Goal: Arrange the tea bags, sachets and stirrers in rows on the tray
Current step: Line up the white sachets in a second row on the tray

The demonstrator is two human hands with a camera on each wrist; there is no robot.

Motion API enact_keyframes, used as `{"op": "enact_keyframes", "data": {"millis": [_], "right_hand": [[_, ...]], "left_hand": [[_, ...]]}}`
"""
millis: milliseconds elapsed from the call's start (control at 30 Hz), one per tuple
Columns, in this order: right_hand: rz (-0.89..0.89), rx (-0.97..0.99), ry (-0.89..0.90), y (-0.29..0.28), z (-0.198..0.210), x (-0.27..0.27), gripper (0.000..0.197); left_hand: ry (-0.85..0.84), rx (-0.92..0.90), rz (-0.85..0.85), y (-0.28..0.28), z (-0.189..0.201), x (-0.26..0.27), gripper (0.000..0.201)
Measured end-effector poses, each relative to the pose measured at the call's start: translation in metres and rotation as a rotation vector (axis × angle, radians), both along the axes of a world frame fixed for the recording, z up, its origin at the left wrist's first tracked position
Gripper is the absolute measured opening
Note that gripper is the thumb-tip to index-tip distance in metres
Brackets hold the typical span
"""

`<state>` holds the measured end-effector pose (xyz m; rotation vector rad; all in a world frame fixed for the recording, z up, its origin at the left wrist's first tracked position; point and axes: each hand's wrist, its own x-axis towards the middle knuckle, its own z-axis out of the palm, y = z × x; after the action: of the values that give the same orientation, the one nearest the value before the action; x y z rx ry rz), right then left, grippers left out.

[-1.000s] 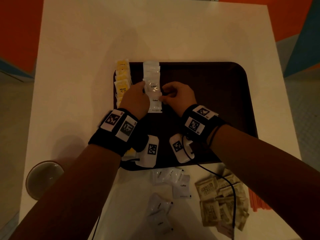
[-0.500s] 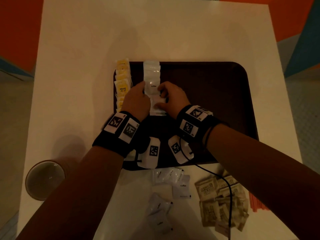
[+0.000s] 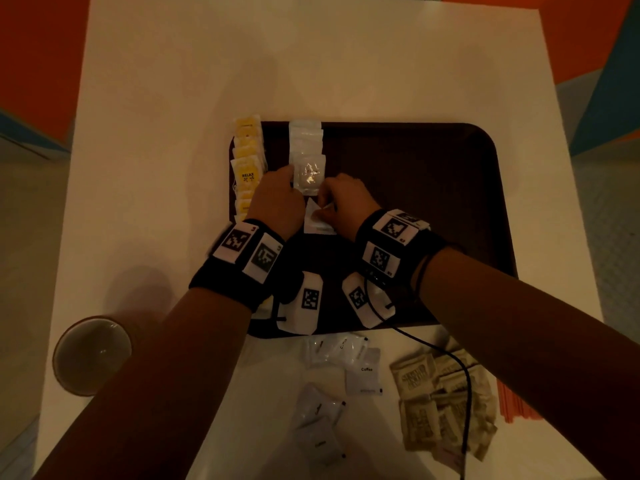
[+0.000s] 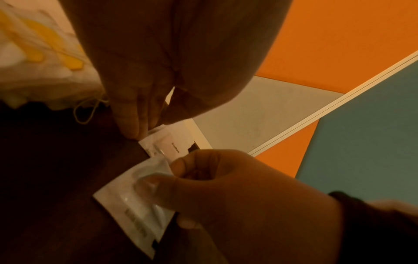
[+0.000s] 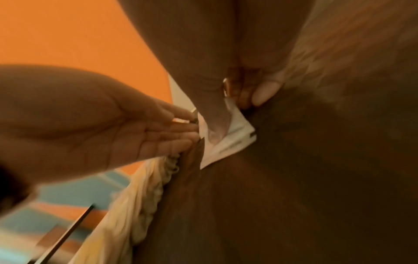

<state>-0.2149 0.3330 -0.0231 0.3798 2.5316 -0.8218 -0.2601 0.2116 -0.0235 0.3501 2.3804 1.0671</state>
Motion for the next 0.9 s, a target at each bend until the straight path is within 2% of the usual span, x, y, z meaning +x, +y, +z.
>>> {"op": "enact_keyframes", "data": {"millis": [67,167,333,433,567,900], "right_hand": [[0.004,-0.055,0.046,-0.002,0.002,0.003,0.022],[-0.106,-0.172,0.178,-0.001,0.007,0.002,0.030],[-0.163,-0.110,0.249,0.001,0.007,-0.016,0.055],[-0.176,-0.047,0.271,0.002,-0.001,-0.017,0.061],[-0.250,-0.116,0.299,0.003,-0.004,-0.012,0.056],[-0.302,-0.155,0.314,0.005,-0.005,-0.007,0.040]], "left_hand": [[0.013,-0.006,0.002,0.000,0.001,0.001,0.037],[-0.003,0.005,0.015,0.000,0.004,0.002,0.036],[-0.037,0.004,0.011,0.001,0.004,-0.001,0.036],[-0.046,0.011,0.033,0.001,0.004,-0.001,0.036],[-0.051,0.018,0.044,0.000,0.003,-0.002,0.037],[-0.054,0.015,0.028,0.001,-0.002,-0.005,0.038]]}}
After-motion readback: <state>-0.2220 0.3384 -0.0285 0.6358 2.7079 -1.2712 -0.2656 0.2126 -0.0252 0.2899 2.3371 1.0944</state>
